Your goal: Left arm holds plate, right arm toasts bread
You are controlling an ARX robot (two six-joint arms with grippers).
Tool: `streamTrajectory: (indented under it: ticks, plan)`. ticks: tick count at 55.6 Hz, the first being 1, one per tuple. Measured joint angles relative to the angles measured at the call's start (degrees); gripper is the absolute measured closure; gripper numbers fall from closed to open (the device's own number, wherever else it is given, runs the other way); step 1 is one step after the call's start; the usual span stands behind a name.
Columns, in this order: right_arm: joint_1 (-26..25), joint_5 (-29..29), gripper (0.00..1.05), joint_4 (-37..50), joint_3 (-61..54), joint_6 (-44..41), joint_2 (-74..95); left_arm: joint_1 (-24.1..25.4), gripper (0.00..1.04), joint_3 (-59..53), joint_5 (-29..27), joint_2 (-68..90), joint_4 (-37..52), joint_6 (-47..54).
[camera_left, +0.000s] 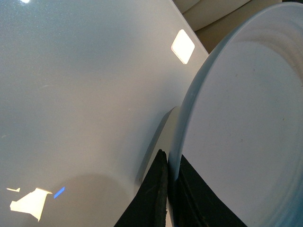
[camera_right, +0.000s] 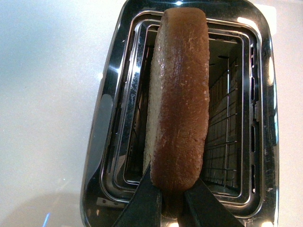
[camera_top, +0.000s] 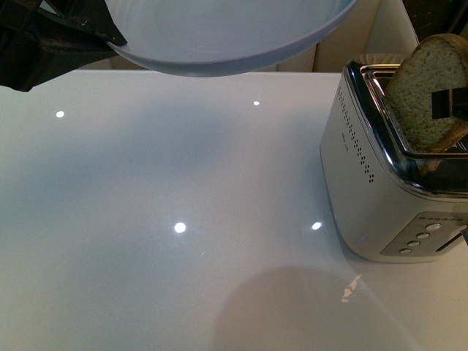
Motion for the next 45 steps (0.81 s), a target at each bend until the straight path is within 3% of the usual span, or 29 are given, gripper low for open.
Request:
streamTrajectory:
  ticks: [14, 39, 45]
  plan:
    - [-0.11, -0.46, 0.98, 1.62, -0.76, 0.24, 1.27, 0.02, 1.02, 0.00, 0.00, 0.00, 0.00, -0.02]
    - [-1.07, -1.92, 0.36, 1.62, -3.52, 1.11, -0.94, 0.00, 1.02, 0.00, 0.00, 0.00, 0.00, -0.13]
    - [-1.73, -2.73, 0.16, 1.14, -3.76, 1.29, -4.85, 0.02, 1.02, 0.00, 0.00, 0.00, 0.00, -0.13]
